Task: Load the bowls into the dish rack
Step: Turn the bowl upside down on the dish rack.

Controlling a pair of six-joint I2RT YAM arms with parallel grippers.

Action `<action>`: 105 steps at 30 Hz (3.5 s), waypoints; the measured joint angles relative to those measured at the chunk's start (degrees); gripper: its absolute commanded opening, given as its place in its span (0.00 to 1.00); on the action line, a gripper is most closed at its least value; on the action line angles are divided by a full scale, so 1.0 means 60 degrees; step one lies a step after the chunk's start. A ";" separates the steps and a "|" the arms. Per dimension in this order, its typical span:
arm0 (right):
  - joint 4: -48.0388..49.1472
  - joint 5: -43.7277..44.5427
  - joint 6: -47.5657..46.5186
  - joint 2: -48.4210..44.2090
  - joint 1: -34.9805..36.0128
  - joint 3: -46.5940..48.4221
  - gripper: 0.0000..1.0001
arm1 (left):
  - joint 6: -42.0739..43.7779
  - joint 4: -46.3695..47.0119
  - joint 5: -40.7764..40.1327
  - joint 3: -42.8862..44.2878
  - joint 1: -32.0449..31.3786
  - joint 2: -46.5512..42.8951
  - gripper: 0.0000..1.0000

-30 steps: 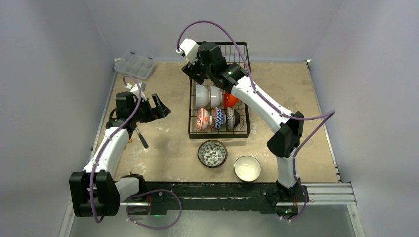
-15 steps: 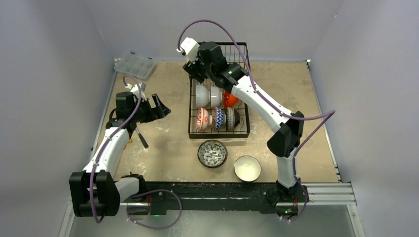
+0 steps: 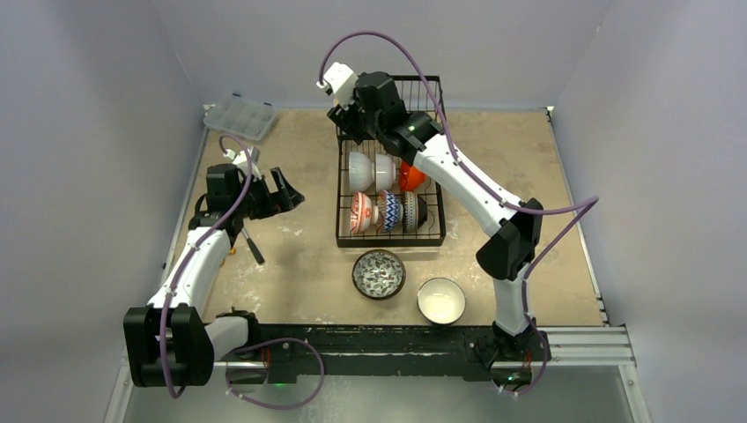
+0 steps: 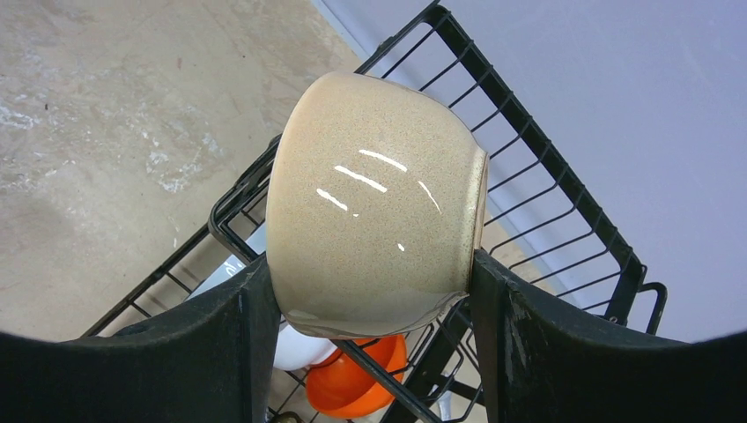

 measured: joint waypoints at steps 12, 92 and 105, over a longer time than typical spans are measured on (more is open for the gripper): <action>0.0200 0.0918 0.0339 0.0189 0.0076 0.0324 0.00 | 0.0000 0.0000 -0.0004 0.0000 0.0000 0.0000 0.90; 0.0375 -0.3155 0.1472 -0.1158 -0.0510 -0.1104 0.99 | 0.0000 0.0000 -0.0004 0.0000 -0.0007 -0.0004 0.89; 0.0645 -0.4036 0.3843 -0.1362 -0.1916 -0.1348 0.99 | 0.0000 0.0000 -0.0004 0.0000 -0.0007 -0.0004 0.89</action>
